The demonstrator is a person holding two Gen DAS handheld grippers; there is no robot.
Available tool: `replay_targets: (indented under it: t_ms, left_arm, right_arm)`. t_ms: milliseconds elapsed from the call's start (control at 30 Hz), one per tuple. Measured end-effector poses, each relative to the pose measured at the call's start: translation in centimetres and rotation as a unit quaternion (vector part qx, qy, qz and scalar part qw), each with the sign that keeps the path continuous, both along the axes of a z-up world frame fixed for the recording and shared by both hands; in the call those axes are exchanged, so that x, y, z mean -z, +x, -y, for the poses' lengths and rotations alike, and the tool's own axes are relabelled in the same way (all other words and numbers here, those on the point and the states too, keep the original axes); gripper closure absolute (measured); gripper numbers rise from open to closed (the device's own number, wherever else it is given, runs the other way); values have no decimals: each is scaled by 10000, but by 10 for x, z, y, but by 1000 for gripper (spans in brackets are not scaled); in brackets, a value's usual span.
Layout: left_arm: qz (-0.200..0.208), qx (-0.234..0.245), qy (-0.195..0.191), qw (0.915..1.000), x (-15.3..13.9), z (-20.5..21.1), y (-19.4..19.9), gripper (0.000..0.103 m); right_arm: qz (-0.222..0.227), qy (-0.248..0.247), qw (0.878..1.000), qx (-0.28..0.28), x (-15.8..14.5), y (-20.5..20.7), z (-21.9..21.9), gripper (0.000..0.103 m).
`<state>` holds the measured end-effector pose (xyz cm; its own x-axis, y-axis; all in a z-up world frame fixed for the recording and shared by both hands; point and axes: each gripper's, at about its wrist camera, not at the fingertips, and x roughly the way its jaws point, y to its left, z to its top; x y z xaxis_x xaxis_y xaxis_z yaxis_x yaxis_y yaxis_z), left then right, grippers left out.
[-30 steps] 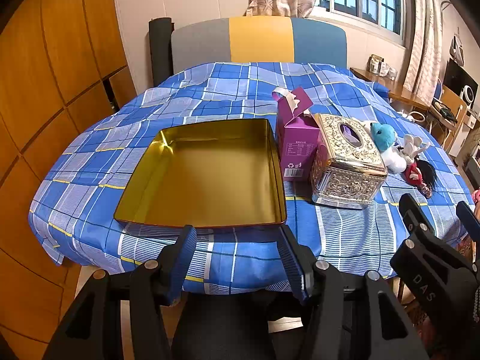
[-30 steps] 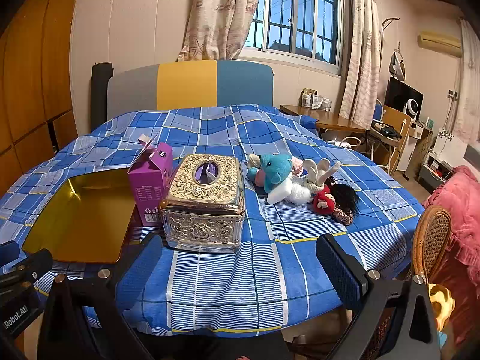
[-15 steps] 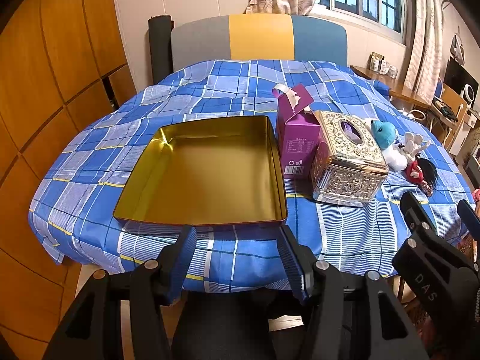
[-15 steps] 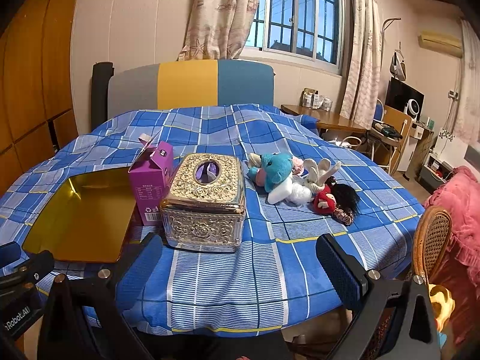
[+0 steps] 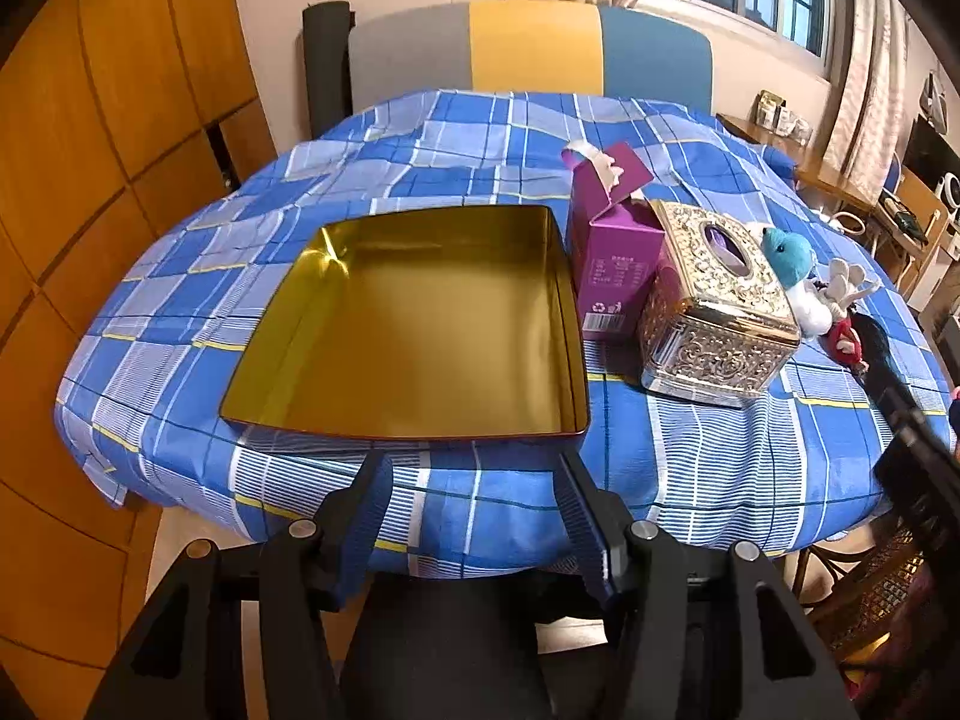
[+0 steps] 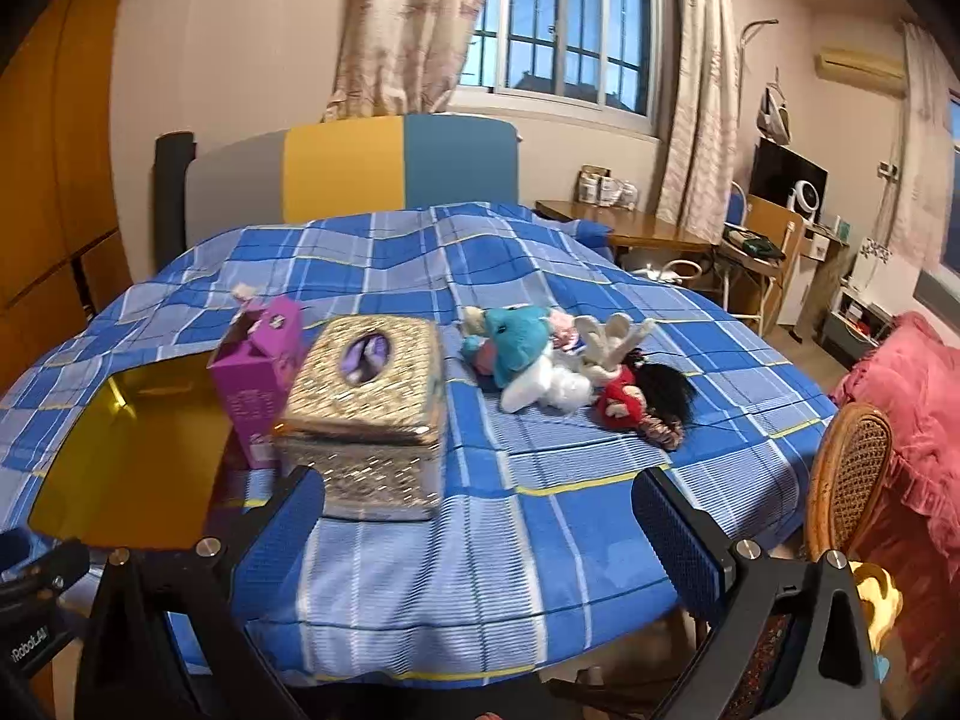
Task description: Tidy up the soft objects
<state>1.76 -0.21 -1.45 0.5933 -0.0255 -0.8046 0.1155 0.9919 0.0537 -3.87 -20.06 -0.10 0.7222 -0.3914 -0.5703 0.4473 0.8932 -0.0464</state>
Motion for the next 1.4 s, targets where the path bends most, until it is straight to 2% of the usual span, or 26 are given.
replay_targets:
  t_ms: [100, 200, 300, 367, 467, 600, 667, 767, 833, 900, 1033, 1167, 1267, 1367, 1400]
  left_arm:
    - [-131, 87, -73, 9998, 3, 4, 4, 47]
    - [-293, 348, -342, 9984, 8, 8, 8, 47]
    - [-468, 656, -789, 9936, 13, 12, 12, 47]
    - [-484, 920, -955, 9900, 15, 19, 12, 47]
    - [-549, 1256, -1068, 9848, 17, 33, 11, 47]
    - [-973, 1454, -1453, 9738, 27, 49, 17, 47]
    - [-1113, 1515, -1446, 9715, 31, 57, 19, 47]
    - [-1112, 1884, -1559, 9632, 33, 70, 14, 47]
    - [-966, 2144, -1488, 9605, 31, 81, 8, 47]
    - [-917, 2350, -1415, 9573, 29, 90, 7, 47]
    - [-1102, 2634, -1647, 9441, 29, 105, 11, 47]
    - [-1063, 2796, -1633, 9401, 25, 121, 16, 46]
    - [-1035, 2965, -1617, 9355, 21, 137, 20, 46]
    - [-1026, 3280, -1629, 9248, 18, 163, 25, 39]
    - [-1026, 3376, -1622, 9215, 17, 171, 27, 35]
  right_arm:
    - [27, 66, 10000, 45, -4, 2, 20, 0]
    - [10, 185, 9994, -290, -4, 11, 46, 0]
    - [-471, 524, 9958, -578, 9, 31, 83, 0]
    - [-749, 609, 9944, -421, 17, 40, 108, 0]
    - [-712, 703, 9949, -108, 21, 48, 155, 0]
    - [-745, 683, 9945, 286, 22, 68, 214, 0]
    - [-809, 814, 9920, 525, 27, 80, 247, 0]
    - [-1009, 1193, 9851, 718, 42, 101, 286, 8]
    - [-1140, 1553, 9782, 775, 57, 114, 310, 20]
    - [-1227, 1717, 9738, 846, 71, 124, 325, 25]
    - [-1372, 1748, 9723, 731, 94, 146, 339, 29]
    - [-1497, 1815, 9715, 303, 108, 170, 343, 31]
    - [-1598, 1797, 9704, 234, 115, 185, 345, 37]
    - [-1642, 2117, 9632, 199, 123, 191, 352, 52]
    - [-1652, 2214, 9609, 199, 125, 192, 353, 62]
